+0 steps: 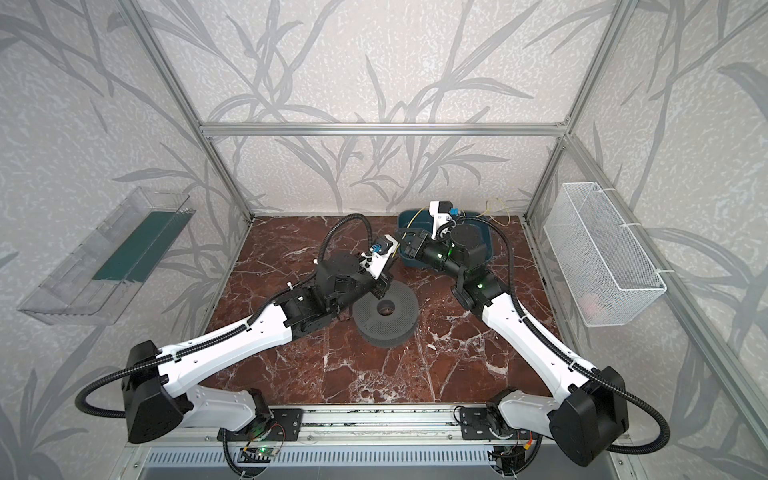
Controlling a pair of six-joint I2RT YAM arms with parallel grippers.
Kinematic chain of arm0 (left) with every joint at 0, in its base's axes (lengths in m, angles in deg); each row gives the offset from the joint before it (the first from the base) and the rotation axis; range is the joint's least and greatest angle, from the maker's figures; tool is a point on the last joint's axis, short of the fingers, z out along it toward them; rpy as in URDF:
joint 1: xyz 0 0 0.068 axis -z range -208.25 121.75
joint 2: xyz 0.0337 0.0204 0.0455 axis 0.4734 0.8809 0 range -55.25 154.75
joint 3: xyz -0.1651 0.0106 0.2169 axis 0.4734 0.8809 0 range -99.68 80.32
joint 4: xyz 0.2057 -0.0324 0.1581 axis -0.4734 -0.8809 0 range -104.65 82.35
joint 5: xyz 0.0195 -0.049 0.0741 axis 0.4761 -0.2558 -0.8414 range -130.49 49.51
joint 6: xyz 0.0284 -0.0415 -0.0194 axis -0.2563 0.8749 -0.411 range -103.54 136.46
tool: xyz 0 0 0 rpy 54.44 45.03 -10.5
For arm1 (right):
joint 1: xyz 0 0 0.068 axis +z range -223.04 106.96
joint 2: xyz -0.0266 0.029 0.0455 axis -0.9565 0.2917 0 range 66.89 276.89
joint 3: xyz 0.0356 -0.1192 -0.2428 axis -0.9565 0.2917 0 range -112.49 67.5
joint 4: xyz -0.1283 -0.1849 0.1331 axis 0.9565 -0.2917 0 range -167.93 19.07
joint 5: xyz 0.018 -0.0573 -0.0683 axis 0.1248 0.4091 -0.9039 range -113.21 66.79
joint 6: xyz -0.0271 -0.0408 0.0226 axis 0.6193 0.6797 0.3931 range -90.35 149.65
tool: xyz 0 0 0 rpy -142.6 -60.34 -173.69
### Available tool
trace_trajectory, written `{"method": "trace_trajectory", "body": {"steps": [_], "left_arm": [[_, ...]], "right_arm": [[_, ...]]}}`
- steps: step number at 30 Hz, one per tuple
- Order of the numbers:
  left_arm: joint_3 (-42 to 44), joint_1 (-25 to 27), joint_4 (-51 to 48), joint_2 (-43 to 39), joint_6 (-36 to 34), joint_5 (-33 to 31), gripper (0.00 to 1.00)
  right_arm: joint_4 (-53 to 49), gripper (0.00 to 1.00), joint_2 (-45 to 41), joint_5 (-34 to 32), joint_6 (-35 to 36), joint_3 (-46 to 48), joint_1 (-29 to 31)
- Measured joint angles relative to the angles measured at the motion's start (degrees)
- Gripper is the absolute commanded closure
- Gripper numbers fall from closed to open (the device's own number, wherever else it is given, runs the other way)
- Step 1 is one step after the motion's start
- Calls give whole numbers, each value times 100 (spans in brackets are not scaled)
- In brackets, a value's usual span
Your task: Wrap the cables
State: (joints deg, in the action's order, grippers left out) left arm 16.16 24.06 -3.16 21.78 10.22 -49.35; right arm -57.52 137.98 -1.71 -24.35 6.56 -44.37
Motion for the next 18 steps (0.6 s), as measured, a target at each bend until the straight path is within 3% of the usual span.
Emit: {"method": "trace_trajectory", "body": {"steps": [2, 7, 15, 18], "left_arm": [[155, -22, 111, -125, -52, 42, 100], [424, -140, 52, -463, -245, 160, 100], [697, -385, -479, -1344, -345, 612, 100], [848, -382, -555, -1534, -361, 693, 100]], "right_arm": [[-4, 98, 0, 42, 7, 0, 24], [-262, 69, -111, -4, 208, -20, -46], [-87, 65, -313, 175, -83, -310, -1364], [57, 53, -188, 299, -256, -428, -1513]]}}
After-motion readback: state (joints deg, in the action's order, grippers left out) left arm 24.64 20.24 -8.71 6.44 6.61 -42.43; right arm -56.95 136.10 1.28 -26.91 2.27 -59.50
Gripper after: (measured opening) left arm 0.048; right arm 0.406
